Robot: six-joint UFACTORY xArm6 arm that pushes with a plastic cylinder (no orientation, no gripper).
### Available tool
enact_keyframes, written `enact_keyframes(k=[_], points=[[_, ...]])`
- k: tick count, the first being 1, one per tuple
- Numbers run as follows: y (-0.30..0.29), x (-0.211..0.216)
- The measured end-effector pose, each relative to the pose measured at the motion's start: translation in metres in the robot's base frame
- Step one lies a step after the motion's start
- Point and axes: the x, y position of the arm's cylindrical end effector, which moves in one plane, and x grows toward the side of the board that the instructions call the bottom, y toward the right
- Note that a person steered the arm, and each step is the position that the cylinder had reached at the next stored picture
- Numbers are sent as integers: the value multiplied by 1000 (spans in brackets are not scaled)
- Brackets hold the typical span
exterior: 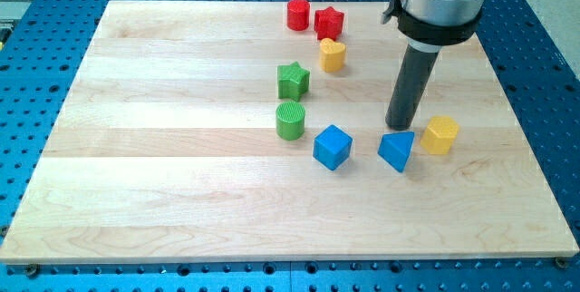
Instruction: Push the red star to the right of the heart
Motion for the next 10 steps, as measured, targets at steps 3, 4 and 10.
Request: enact_keyframes(k=[3,4,10], points=[[26,3],[20,-36],[-61,-249]])
